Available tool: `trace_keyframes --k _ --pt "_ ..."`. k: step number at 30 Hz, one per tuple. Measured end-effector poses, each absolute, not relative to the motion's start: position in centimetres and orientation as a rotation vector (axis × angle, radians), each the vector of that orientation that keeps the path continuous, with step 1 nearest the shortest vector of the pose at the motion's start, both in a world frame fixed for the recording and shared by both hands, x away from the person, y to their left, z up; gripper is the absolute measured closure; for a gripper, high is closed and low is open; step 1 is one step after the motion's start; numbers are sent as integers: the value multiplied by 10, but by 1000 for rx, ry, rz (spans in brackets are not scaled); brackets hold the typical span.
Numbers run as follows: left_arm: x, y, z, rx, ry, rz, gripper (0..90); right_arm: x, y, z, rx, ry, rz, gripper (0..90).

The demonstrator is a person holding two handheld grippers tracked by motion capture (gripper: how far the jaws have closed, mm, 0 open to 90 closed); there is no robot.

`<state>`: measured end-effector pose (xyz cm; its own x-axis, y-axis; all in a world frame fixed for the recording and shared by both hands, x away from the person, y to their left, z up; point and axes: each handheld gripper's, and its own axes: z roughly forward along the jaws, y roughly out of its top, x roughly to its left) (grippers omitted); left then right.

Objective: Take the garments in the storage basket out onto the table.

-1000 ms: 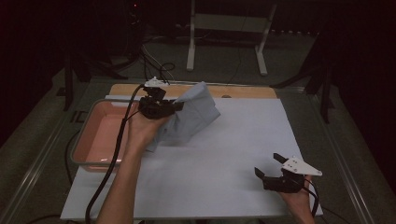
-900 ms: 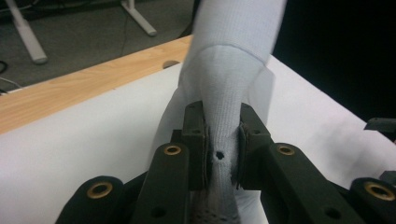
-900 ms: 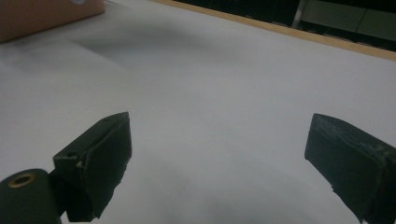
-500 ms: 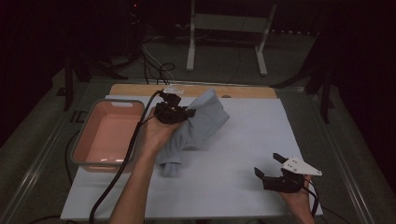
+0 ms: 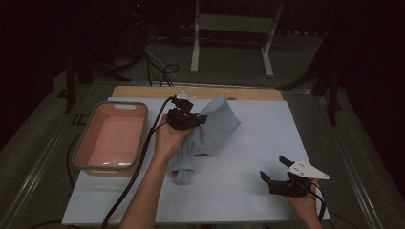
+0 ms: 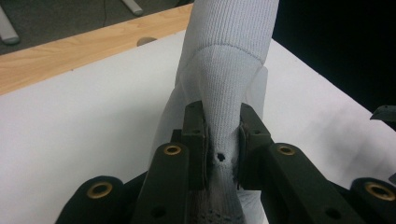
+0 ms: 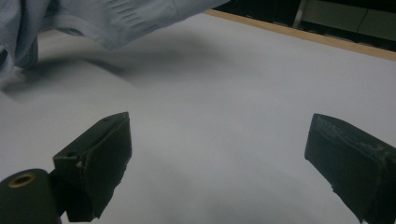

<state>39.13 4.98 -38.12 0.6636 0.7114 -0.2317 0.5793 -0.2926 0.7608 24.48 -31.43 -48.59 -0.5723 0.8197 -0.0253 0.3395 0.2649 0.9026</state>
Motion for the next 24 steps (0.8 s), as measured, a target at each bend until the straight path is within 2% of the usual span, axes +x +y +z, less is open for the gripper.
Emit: trace_keyframes --k 24 --pt "382 6 -401 2046 881 67 775 244 -313 -486 1048 2040 1261 75"
